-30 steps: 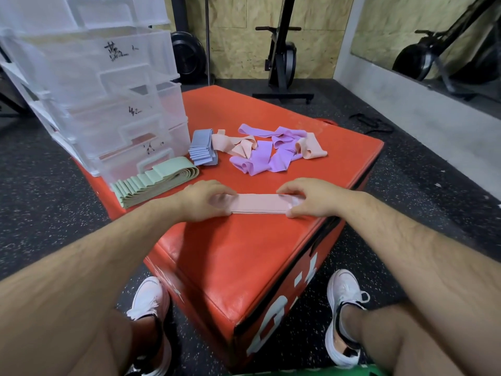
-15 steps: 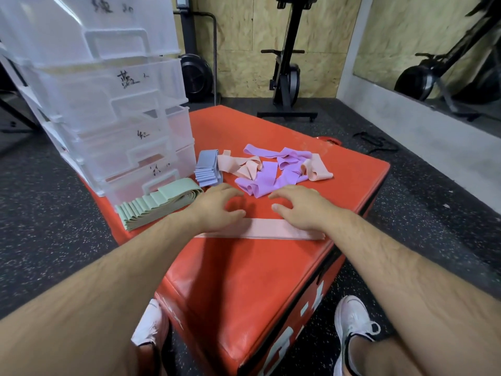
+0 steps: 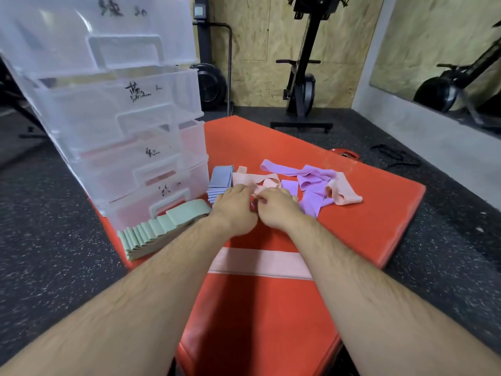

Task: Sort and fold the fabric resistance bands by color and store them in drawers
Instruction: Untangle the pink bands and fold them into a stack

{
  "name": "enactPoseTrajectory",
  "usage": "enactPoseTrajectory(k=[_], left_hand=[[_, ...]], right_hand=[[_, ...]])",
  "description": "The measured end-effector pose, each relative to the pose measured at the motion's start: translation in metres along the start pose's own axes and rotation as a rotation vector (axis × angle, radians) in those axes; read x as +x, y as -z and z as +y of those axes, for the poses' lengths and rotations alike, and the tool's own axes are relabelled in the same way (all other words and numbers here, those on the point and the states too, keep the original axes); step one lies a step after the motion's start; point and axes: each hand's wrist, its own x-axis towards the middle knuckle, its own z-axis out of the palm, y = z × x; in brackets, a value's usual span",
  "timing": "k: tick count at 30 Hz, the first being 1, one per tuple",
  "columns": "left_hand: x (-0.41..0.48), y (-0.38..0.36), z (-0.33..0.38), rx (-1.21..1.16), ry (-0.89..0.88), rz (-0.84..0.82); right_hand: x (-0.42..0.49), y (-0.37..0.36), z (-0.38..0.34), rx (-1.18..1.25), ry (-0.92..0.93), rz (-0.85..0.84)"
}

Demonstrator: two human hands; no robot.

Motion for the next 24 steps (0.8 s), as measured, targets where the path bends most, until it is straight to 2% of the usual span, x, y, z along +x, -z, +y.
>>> enactPoseTrajectory(k=[5,9,12,16,21,24], left_hand=[[-0.002,0.003,0.006,-0.024,-0.010,0.040],[-0.013,0.014,0.010,-0.072,-0.038,0.049],[-0.020,0.022,0.014,-0.088,-0.073,0.102],[-0.027,0.033,0.022,-0.133,-0.159,0.162],[-0.036,0.045,0.034,-0.315,-0.231,0.263],[-0.043,0.053,0.048,-0.463,-0.278,0.337]], right_hand=[[-0.002,0.000,0.007,0.018,-0.015,-0.002],[-0.012,0.017,0.008,0.083,0.024,0.148],[-0.020,0.033,0.009,0.283,0.105,0.238],[-0.043,0.061,0.007,0.466,0.189,0.259],[-0.067,0.101,0.004,0.607,0.251,0.509],[-0.085,0.123,-0.003,0.765,0.263,0.581]])
